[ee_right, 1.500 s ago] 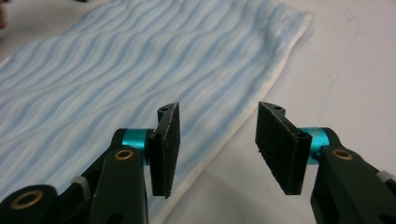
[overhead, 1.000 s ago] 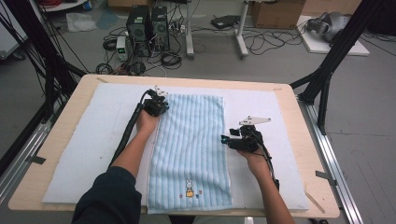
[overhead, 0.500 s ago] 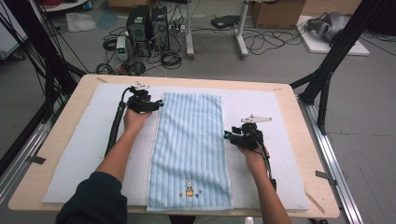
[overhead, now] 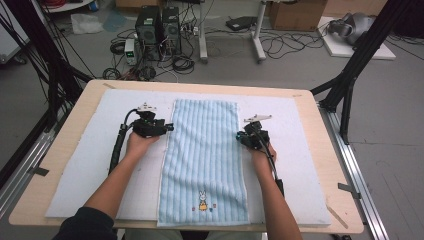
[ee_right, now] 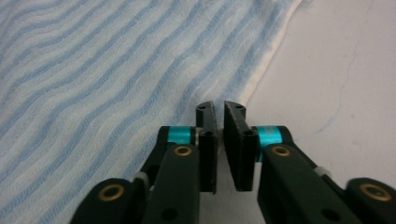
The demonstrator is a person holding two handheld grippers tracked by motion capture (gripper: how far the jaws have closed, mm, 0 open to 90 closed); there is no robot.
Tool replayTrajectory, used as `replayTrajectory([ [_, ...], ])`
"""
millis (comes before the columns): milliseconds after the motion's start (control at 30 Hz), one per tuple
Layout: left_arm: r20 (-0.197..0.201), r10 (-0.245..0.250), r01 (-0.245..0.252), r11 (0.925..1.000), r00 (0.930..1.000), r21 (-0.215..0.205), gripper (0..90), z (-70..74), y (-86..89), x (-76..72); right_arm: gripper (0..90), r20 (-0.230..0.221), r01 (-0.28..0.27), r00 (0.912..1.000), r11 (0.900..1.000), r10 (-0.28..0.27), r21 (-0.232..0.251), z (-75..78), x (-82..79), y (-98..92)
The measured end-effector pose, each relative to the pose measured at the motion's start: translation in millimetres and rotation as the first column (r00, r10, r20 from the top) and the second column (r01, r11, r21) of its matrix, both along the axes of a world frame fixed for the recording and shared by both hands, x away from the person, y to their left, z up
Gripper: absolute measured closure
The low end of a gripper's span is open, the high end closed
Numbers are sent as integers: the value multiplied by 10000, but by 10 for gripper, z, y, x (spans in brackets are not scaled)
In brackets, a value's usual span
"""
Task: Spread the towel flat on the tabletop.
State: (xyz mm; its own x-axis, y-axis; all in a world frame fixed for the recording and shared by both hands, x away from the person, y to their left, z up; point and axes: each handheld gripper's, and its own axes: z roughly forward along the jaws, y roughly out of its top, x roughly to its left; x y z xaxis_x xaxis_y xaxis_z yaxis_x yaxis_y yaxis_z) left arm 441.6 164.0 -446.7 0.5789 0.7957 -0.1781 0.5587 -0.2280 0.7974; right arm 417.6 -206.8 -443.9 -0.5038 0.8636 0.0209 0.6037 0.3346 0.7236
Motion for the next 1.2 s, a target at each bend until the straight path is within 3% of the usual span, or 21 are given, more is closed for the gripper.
replayTrajectory([
  [67, 142, -222, 211, 9973, 9997, 702, 503, -29, -98, -20, 863, 149, 64, 9999, 9998, -62, -164, 0, 19, 27],
  [133, 468, -36, -17, 9938, 9989, 1114, 518, -43, -161, -43, 860, 144, 100, 9998, 9999, -98, -73, -10, 28, 20],
  [200, 702, -60, -38, 9903, 9975, 1388, 641, -41, -192, -58, 861, 183, 170, 9997, 9998, -168, -111, -8, 28, 17],
  [267, 871, -171, 34, 9879, 9960, 1552, 826, -40, -226, -66, 861, 263, 207, 9994, 9996, -202, -188, -10, 32, 16],
  [333, 1090, -9, -188, 9835, 9940, 1799, 859, -41, -260, -67, 862, 323, 304, 9990, 9994, -298, -193, -17, 40, 17],
  [467, 927, 697, -832, 9850, 9933, 1512, 858, -43, -219, -18, 893, 610, 651, 9962, 9973, -629, -345, -29, 61, 14],
  [500, 850, 900, -1007, 9863, 9923, 1305, 848, -46, -203, -6, 893, 641, 743, 9954, 9960, -711, -494, -43, 73, 6],
  [533, 746, 1012, -1094, 9874, 9921, 1145, 813, -44, -174, 2, 893, 530, 813, 9953, 9966, -806, -112, -51, 84, -25],
  [567, 703, 1161, -1227, 9875, 9908, 989, 686, -45, -166, 5, 879, 493, 906, 9946, 9957, -914, 177, -49, 86, -59],
  [633, 577, 1049, -1085, 9921, 9928, 628, 484, -38, -116, 6, 854, 513, 772, 9956, 9967, -784, 258, -39, 76, -83],
  [700, 664, 791, -837, 9941, 9946, 683, 458, -35, -71, -21, 829, 504, 641, 9965, 9967, -665, 490, -11, 54, -89],
  [867, 743, 361, -352, 9993, 9966, -143, 383, -12, 52, -139, 748, 816, 241, 9962, 9972, -298, 706, 101, -58, -69],
  [933, 1018, 255, -211, 9988, 9945, -444, 346, -5, 95, -222, 723, 955, 49, 9954, 9975, -116, 706, 155, -138, -57],
  [1033, 1071, 216, -149, 9979, 9940, -627, 272, -6, 156, -332, 650, 962, -305, 9951, 9973, 240, 663, 231, -287, -51],
  [1100, 1064, 200, -121, 9971, 9941, -748, 264, 0, 190, -415, 605, 778, -411, 9963, 9977, 368, 542, 283, -380, -57],
  [1200, 1141, 55, 41, 9965, 9935, -837, 260, 30, 240, -563, 572, 1076, -441, 9935, 9968, 368, 669, 314, -561, -95],
])
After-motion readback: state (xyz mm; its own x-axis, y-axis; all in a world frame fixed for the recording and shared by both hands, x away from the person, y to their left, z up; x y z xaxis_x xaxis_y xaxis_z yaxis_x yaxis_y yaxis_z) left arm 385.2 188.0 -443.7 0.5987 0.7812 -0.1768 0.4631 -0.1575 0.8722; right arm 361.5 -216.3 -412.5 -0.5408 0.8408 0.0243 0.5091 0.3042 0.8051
